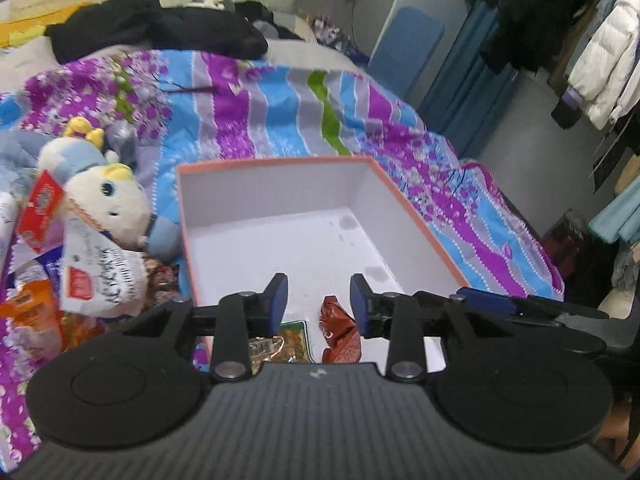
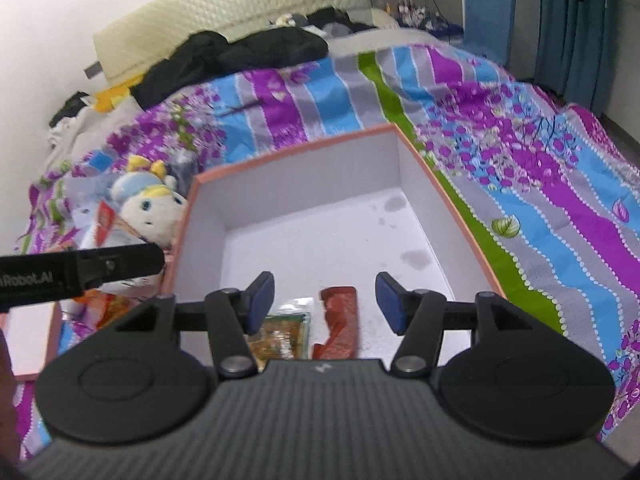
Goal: Organize snacks
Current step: 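Open both grippers to drop the snacks into the pink box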
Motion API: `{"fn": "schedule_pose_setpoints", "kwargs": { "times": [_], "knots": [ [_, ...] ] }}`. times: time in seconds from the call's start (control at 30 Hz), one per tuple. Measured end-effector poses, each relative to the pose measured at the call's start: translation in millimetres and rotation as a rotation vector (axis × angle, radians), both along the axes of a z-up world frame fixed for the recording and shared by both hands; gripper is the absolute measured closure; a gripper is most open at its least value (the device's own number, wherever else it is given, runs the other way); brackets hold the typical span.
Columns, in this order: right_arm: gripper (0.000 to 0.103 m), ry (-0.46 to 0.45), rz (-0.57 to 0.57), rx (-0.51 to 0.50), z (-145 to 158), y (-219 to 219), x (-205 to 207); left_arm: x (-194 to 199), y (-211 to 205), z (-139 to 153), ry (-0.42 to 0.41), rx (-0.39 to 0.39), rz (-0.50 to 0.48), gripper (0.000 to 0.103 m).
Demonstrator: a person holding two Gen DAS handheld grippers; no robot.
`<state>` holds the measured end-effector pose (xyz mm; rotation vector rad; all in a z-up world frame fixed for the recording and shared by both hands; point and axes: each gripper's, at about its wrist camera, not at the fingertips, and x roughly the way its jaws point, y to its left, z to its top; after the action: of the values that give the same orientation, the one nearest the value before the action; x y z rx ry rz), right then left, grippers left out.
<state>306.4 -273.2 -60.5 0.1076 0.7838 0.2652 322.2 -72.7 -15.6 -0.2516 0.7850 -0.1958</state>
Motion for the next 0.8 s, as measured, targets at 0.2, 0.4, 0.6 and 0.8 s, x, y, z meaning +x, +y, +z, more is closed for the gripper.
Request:
{"fn": "schedule_pose_setpoints", "kwargs": {
  "times": [0.2,0.4,0.6,0.8],
  "knots": [
    [0.045,-0.1,0.02,0.002,37.2,9.2,-43.1,-55.6,15.7,32.7,-0.082,0.005,0.04,0.064],
    [0.045,-0.16,0.035,0.018,57.4,22.0,-91.9,-120.9,33.6,52.1,-0.155,0.02,0.073,0.063],
    [0.045,-0.207,0.057,0.022,64.8,36.3,-140.5,-185.5,51.8,52.1,-0.182,0.012,0.112,0.061],
    [0.045,-0.227,0.085,0.032,60.9,46.7,-176.7,-230.3,65.2,43.5,-0.199,0.011,0.15,0.053]
  ]
}}
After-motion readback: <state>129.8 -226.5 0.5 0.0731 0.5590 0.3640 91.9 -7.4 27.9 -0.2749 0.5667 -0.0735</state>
